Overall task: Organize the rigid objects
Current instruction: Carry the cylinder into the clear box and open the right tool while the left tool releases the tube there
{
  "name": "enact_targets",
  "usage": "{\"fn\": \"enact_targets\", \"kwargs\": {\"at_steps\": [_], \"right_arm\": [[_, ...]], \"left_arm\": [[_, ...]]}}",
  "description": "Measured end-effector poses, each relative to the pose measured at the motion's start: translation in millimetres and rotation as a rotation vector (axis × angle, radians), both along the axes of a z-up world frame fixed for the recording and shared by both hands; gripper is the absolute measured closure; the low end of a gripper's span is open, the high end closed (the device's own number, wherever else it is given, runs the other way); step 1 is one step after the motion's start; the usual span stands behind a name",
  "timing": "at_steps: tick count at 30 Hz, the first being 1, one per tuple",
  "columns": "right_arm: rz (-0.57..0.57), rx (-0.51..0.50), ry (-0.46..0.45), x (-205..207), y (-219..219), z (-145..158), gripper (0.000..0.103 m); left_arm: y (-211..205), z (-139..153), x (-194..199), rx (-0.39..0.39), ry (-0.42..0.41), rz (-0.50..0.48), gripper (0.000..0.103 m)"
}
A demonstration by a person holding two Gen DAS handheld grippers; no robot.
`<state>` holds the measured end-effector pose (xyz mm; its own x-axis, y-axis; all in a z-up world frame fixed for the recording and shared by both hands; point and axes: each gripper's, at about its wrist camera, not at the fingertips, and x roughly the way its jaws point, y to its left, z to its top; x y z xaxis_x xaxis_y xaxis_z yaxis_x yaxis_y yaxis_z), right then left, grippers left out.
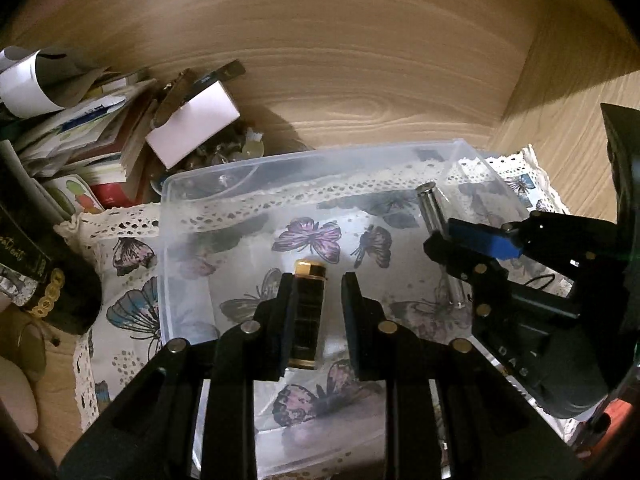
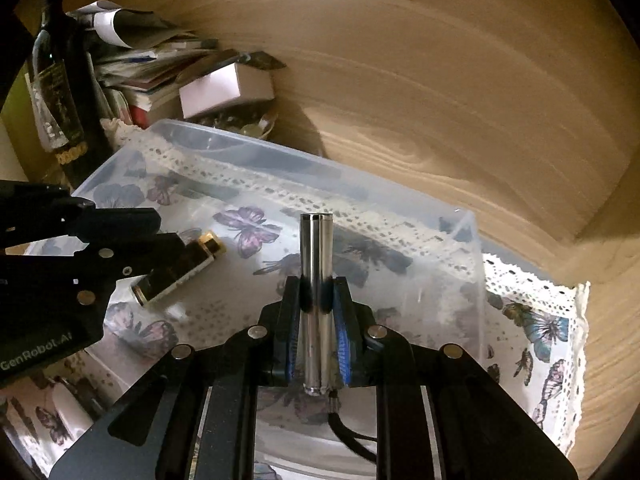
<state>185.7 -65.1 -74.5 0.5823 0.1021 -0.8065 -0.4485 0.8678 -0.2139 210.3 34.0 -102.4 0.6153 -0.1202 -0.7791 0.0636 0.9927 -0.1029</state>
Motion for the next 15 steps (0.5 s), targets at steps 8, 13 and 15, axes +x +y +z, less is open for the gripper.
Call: {"fn": "enact_targets", "kwargs": {"at_steps": [8,13,15], "right_arm": [[-0.017,0.058,-0.037,-9.5,-8.1,18.5,0.058],[-0.024,0.111,-0.086,-26.7,-17.7,44.2,0.047],[-0.031,0.128,-0.113,-35.7,-21.5,53.9,0.04]], "left_arm": [[-0.8,11.4,-9.8,0.003,-0.032,0.009,0.061],[-0.5,28.4,-25.7,0.011,-0.093,0.022,0.045],[0.6,35.6,-33.6,0.012,-0.118,0.031,0.036]]}}
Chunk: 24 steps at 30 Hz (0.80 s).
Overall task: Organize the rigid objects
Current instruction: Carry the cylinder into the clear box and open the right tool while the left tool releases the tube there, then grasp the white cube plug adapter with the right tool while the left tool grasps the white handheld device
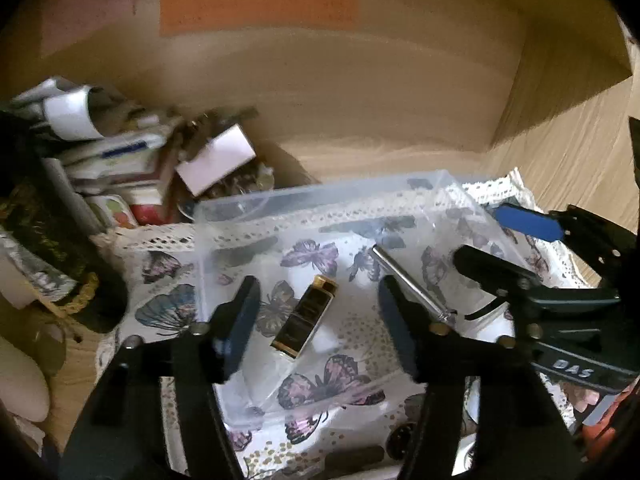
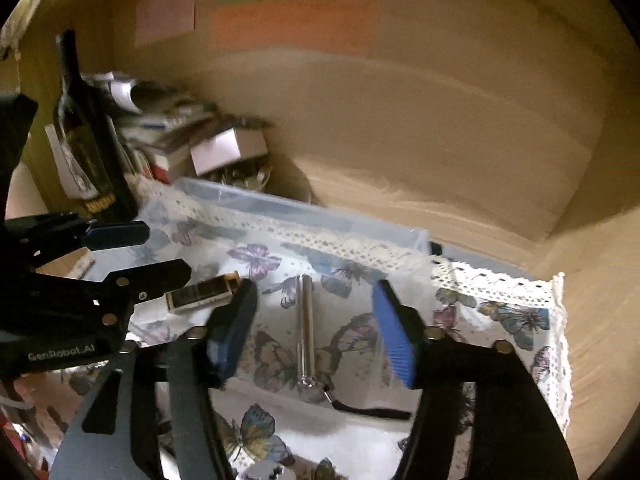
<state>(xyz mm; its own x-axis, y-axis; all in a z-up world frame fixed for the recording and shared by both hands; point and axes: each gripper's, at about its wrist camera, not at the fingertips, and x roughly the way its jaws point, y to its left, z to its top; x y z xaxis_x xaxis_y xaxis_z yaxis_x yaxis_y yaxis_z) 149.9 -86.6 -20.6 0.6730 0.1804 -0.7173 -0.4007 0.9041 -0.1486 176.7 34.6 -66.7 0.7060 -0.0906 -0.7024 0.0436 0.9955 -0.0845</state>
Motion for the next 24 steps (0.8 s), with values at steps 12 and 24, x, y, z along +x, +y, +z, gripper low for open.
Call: {"fn": "enact_targets", "kwargs": {"at_steps": [12,24], "right_arm": [[-0.017,0.048,-0.096,-54.5,-21.3,27.7,0.019],[-0.056,0.055,0.058,-75.8,-37.6,-27.4,0.019]], "left_arm": [[1.8,31.2,-50.6,-0.001,-0.1,0.057,0.005],[-18.5,5.5,-90.8,0.048,-0.065,0.013,0.004]]}}
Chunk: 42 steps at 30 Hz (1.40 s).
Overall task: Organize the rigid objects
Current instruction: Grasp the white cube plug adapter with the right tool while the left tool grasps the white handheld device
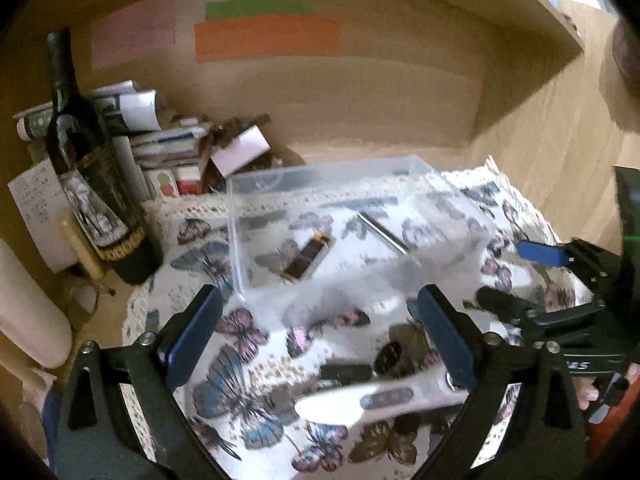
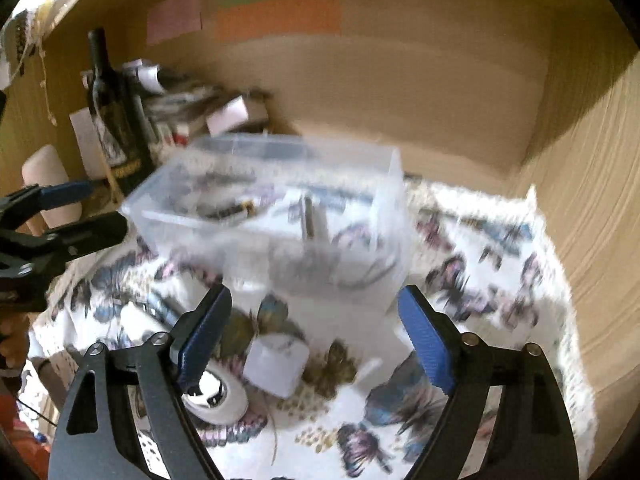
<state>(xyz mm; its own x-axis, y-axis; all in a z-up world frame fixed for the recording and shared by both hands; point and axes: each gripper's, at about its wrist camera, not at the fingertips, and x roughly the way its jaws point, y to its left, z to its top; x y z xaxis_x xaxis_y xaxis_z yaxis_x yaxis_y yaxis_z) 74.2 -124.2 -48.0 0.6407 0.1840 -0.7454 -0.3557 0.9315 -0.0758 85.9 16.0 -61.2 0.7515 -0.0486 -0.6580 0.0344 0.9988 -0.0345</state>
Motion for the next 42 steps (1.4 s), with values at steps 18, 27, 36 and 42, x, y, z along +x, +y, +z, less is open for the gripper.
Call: {"fn": "enact_targets", "kwargs": {"at_steps": [18,27,36,42], "right_arm": [[-0.006,0.07,0.196,1.9,-15.8,-47.9,0.068],[-0.06,0.095,0.12,-11.4,-41.6,-29.5,0.068],[-0.119,0.132,0.077,-23.0,-68.1,-20.6,0.068],[-0.123,0.151,0.069,-25.7,-71.7,-23.6,0.068]], "left_arm": [[-31.2,-44.3,-32.0,0.046,0.098,-0.126,0.004],[-66.0,-60.4,-23.4,0.057,0.167,-0.262,0.034],[-78.9,-64.7,-7.4,0.012,0.231,-0.327,0.034],[-90.9,-80.9,-1.4,0.106,0.277,-0.337,0.037]]}}
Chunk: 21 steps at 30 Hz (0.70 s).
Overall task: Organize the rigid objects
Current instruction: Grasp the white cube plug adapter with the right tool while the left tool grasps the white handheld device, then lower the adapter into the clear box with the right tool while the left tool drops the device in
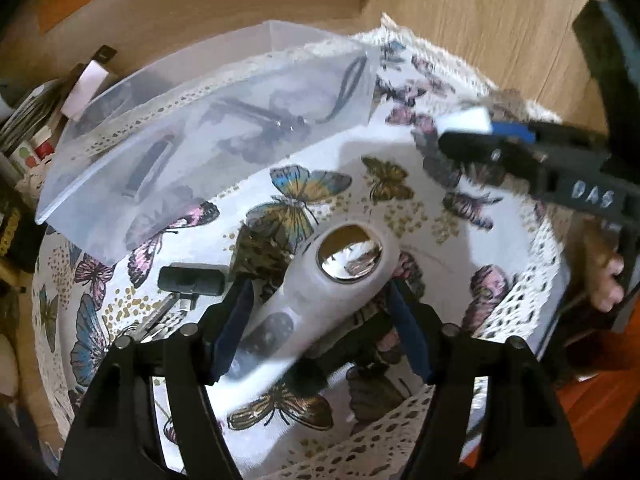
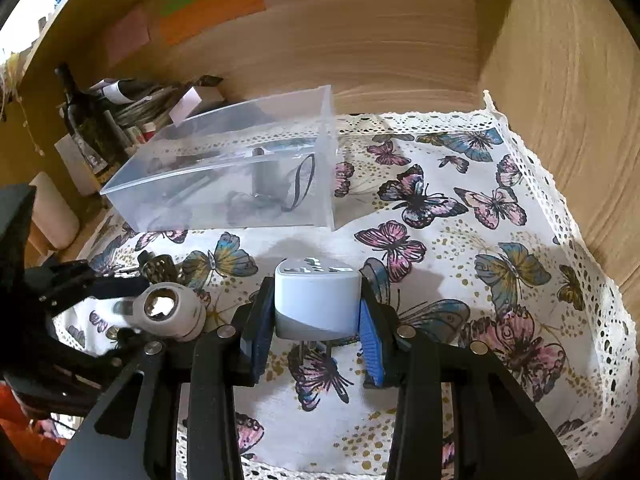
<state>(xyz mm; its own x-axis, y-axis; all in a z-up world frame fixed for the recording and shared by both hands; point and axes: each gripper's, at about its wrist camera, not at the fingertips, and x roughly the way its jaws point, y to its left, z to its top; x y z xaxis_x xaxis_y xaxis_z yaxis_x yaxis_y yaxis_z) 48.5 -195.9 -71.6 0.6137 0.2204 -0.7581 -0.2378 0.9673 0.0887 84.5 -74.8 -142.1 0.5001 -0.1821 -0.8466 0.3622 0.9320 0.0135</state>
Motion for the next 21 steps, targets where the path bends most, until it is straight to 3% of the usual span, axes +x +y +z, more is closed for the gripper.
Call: {"fn": "enact_targets", "kwargs": {"at_steps": [9,13,21], "right_arm": [[-0.004,0.022,0.002,0.2,-3.2,-2.8,0.068],[-0.004,0.03,-0.009,0.5,-1.7,0.2,0.068],[0.008,0.026,-0.055,4.5,7.0,16.0,0.068]], "left_arm": [[2.8,-3.9,19.5,-0.013,0.003,0.039,0.064],[9.2,1.4,22.6,-0.035,-0.016,0.075,0.065],[37.9,39.3,12.7,-0.094,-0.137,0.152,0.065]]}}
